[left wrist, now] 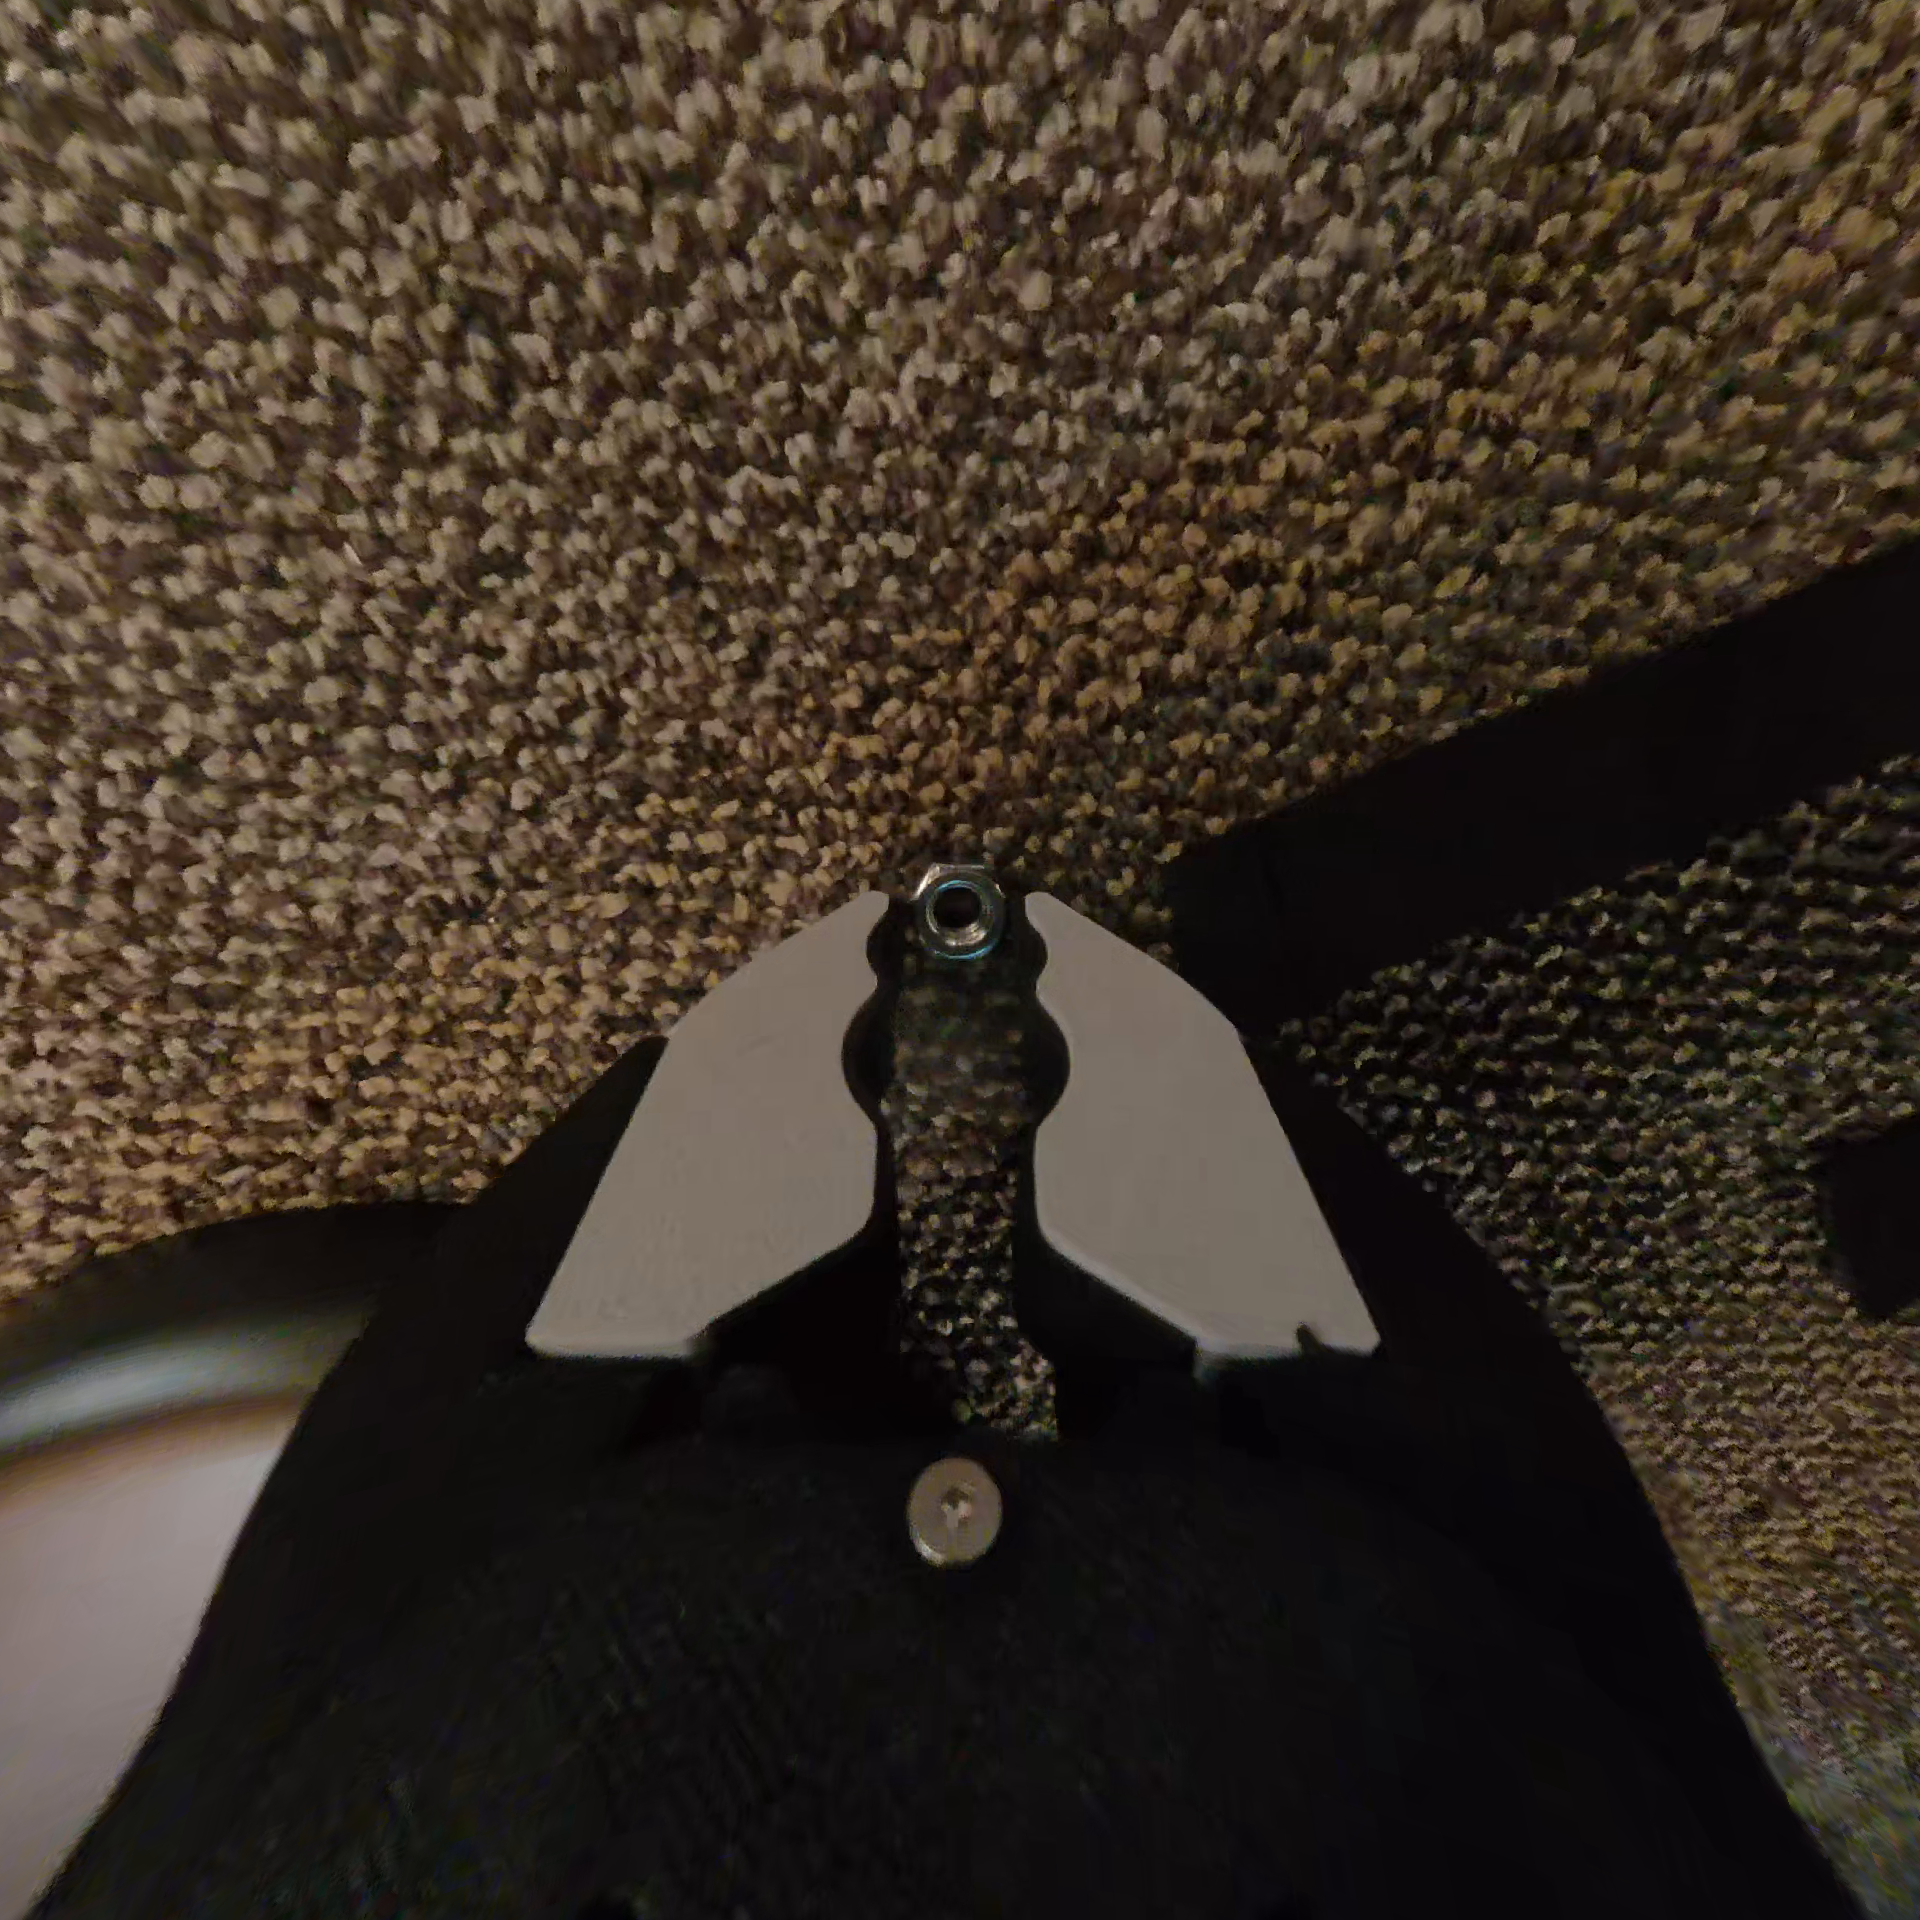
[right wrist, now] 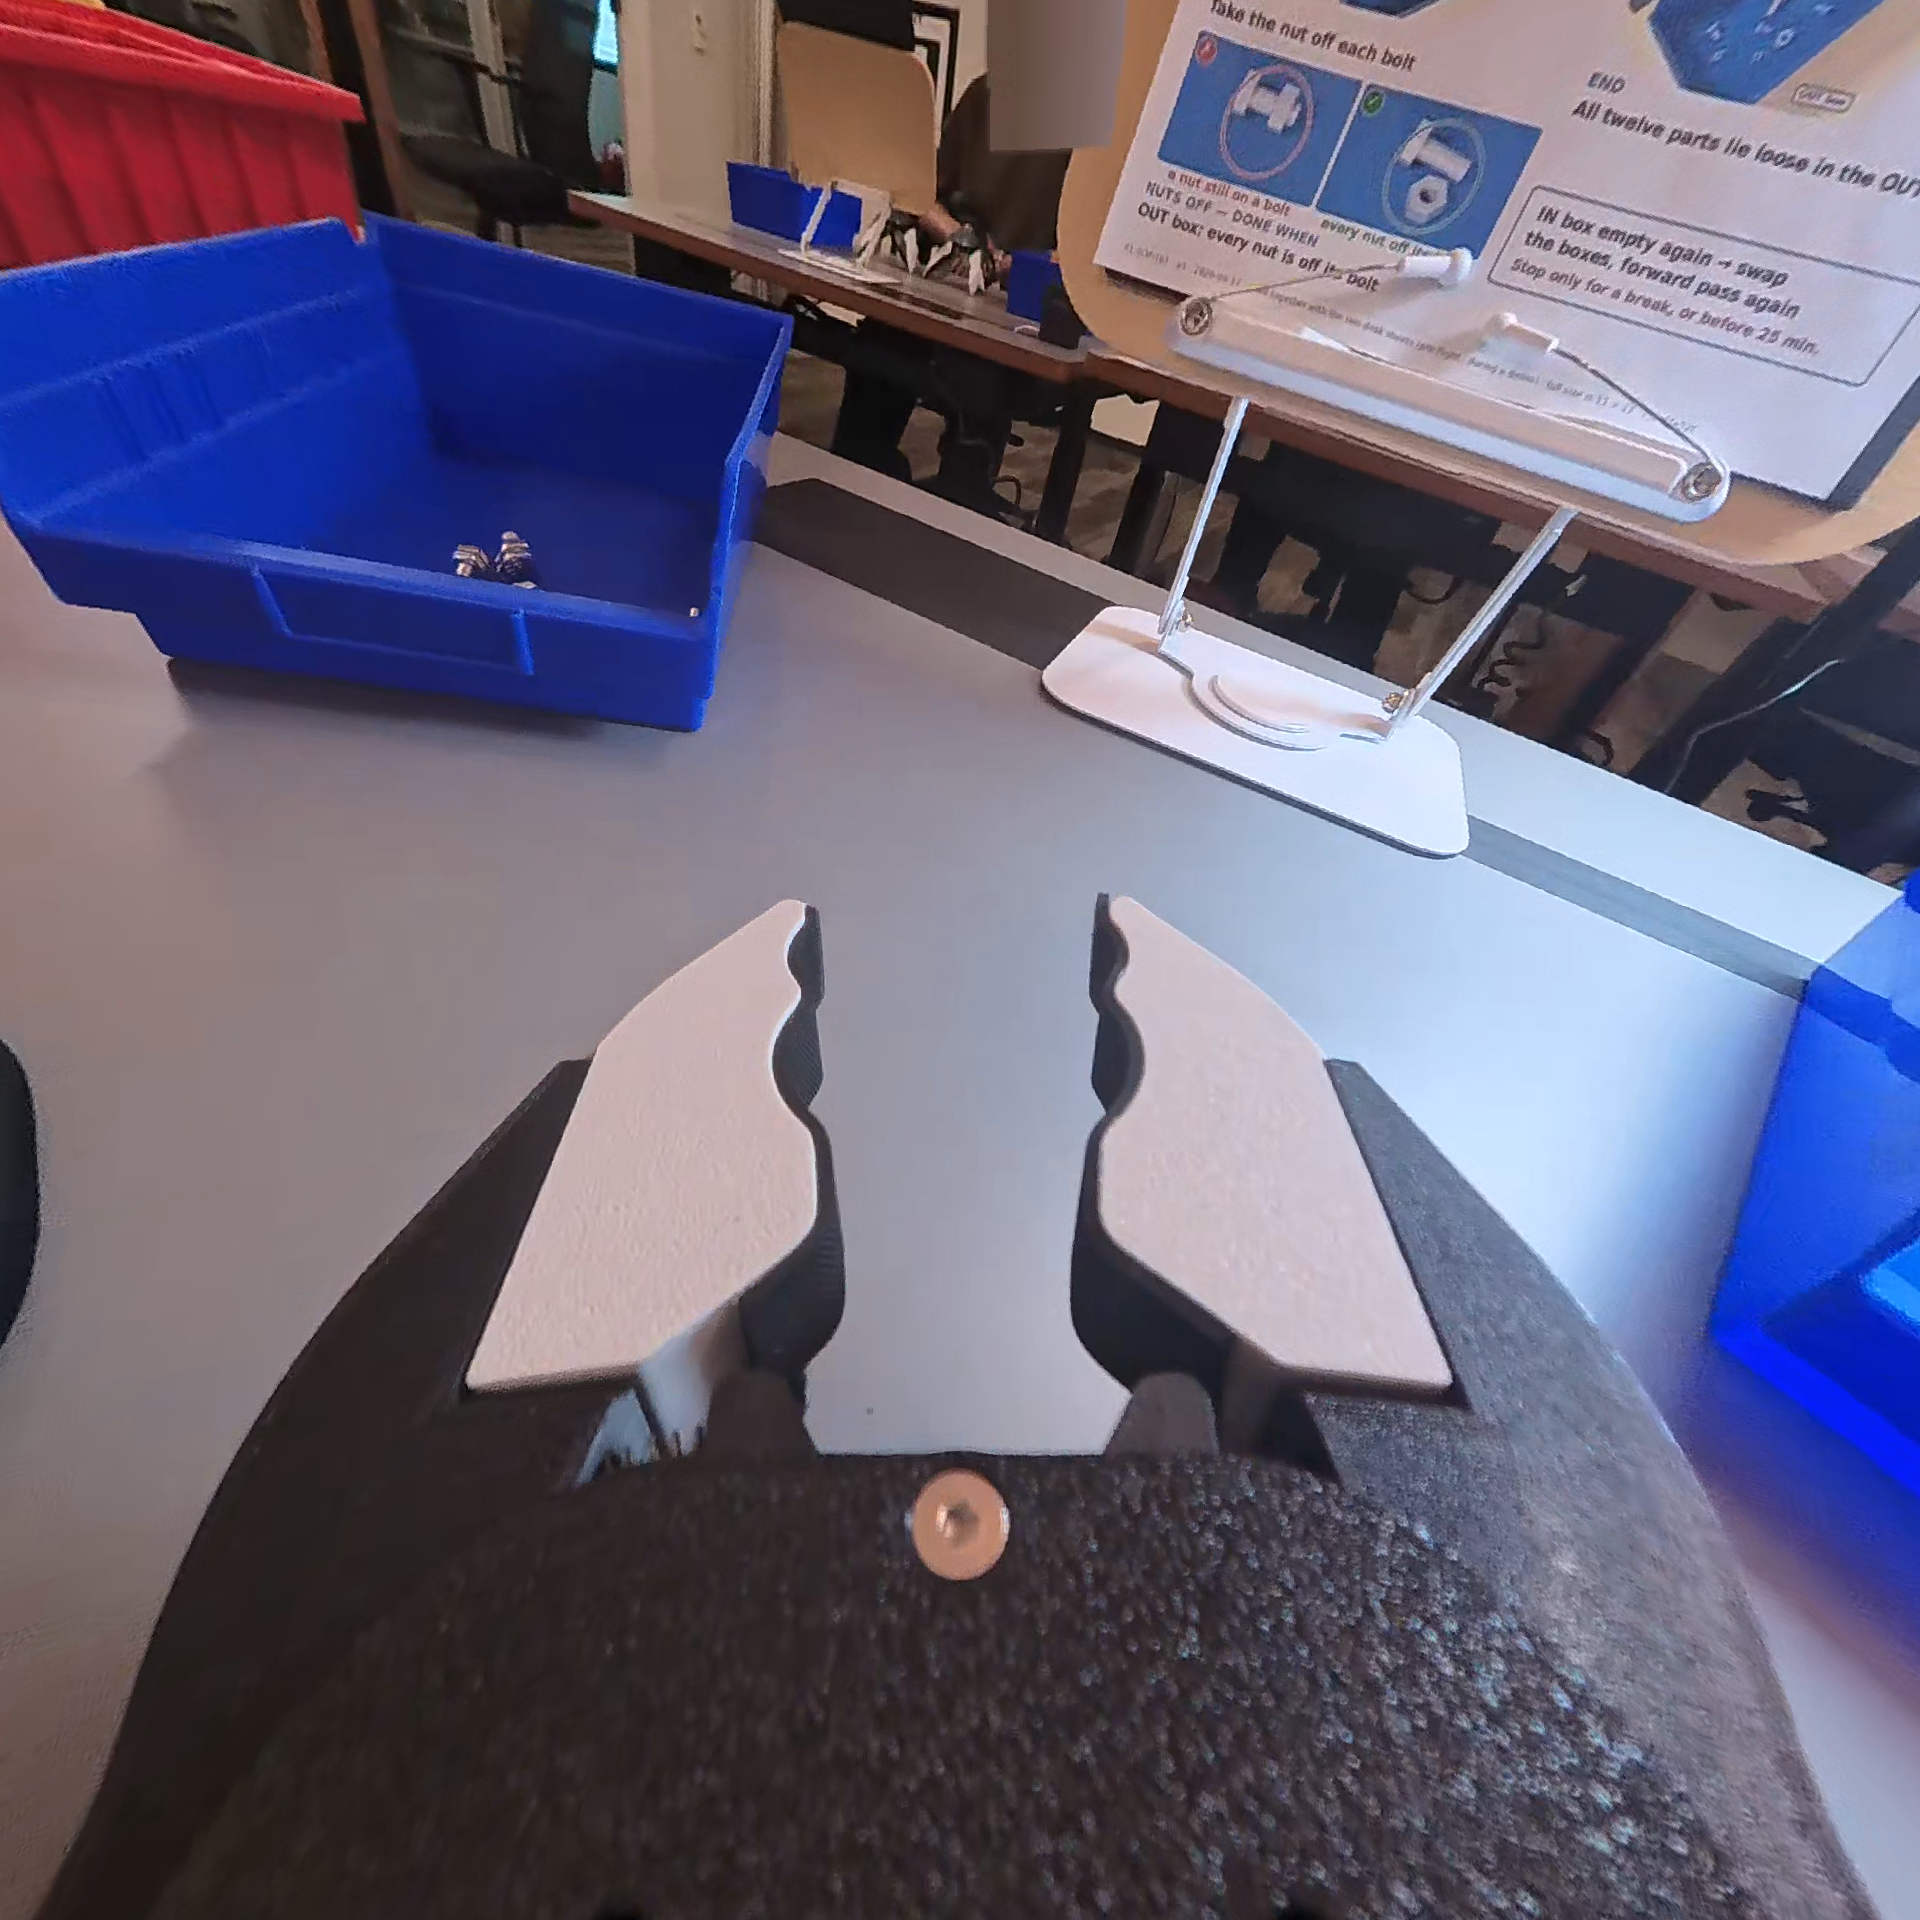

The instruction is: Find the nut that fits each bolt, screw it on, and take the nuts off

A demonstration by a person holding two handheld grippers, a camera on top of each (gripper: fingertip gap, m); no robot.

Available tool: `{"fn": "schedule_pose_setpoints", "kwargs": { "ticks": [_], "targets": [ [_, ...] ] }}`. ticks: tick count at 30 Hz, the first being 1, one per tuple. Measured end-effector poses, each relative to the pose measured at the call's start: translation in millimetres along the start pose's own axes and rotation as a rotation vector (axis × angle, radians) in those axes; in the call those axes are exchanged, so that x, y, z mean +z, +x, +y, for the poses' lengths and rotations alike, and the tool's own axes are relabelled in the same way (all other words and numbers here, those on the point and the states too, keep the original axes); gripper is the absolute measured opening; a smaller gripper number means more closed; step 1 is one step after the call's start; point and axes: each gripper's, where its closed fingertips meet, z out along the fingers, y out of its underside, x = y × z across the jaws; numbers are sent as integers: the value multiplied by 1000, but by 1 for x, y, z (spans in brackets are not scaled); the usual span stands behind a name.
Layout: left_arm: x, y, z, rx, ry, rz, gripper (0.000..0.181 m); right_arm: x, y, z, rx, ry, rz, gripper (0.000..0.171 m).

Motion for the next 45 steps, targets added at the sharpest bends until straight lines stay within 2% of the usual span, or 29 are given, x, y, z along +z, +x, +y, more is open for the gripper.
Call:
{"fn": "schedule_pose_setpoints", "kwargs": {
  "ticks": [2, 4, 6, 8, 12, 17, 20, 22, 24, 26, 29, 31, 37, 41, 45],
  "targets": [
    [-5, 0, 2, 50, -42, -9, 20, 0, 1, 1, 4, 9, -14, 49],
    [-25, 2, -11, 22, 1, 3, 20, -2, 4, -1, 18, 30, -36, 49],
    [-63, 11, -38, 6, 73, 29, 19, -7, 8, -6, 33, 63, -61, 48],
    [-116, 25, -74, 39, 167, 61, 19, -16, 16, -10, 47, 103, -81, 47],
    [-257, 54, -149, 85, 387, 116, 19, -40, 40, -15, 111, 208, -128, 46],
    [-466, 111, -213, 185, 754, 144, 19, -82, 79, -16, 95, 310, -167, 45],
    [-595, 169, -219, 268, 970, 208, 20, -111, 111, -26, 172, 368, -195, 46],
    [-675, 214, -209, 339, 1095, 270, 20, -132, 128, -33, 199, 397, -221, 45],
    [-740, 265, -190, 429, 1164, 359, 20, -150, 140, -33, 182, 391, -254, 45],
    [-791, 319, -169, 547, 1208, 444, 20, -163, 151, -29, 126, 369, -281, 43],
    [-843, 403, -146, 714, 1257, 611, 19, -172, 168, -25, 83, 357, -316, 42],
    [-863, 463, -137, 842, 1274, 708, 19, -171, 176, -28, 75, 371, -333, 42],
    [-885, 628, -121, 1143, 1274, 992, 19, -147, 194, -41, 48, 414, -337, 42],
    [-896, 698, -94, 1235, 1241, 1153, 19, -144, 192, -54, 95, 415, -390, 41],
    [-917, 733, -28, 1353, 1219, 1342, 19, -157, 166, -77, 143, 417, -528, 35]
  ]
}}
